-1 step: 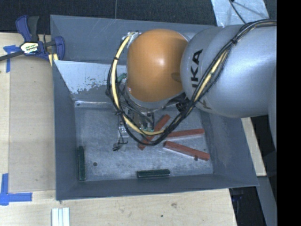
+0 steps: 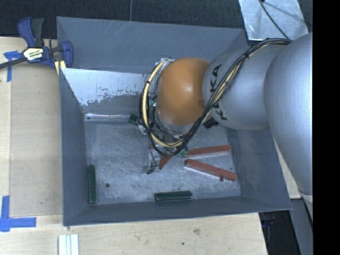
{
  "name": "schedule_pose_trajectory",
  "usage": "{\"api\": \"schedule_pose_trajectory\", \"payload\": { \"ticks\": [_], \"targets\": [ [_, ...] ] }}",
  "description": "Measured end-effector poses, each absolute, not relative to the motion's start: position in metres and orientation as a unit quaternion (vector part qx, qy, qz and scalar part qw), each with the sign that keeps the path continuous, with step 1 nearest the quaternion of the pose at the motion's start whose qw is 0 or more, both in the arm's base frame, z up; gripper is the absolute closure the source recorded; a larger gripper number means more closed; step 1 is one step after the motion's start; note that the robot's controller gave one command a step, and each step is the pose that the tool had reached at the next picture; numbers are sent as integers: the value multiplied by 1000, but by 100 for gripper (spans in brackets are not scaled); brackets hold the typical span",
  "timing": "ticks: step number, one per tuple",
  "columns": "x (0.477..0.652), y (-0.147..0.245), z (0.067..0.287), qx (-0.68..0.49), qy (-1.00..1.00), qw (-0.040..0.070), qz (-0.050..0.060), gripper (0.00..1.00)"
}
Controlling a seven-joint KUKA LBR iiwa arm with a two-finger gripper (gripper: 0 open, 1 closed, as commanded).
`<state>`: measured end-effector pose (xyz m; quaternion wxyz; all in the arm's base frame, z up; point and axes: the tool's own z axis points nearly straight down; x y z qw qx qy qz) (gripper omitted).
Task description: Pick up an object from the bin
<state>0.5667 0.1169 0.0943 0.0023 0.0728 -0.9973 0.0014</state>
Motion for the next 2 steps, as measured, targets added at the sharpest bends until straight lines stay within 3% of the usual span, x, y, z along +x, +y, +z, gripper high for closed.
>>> {"api": "schedule_pose_trajectory", "payload": {
  "ticks": [1, 2],
  "targets": [
    [553, 39, 69, 59, -998, 1, 2, 0],
    [556, 45, 72, 62, -998, -3, -1, 100]
  ]
}}
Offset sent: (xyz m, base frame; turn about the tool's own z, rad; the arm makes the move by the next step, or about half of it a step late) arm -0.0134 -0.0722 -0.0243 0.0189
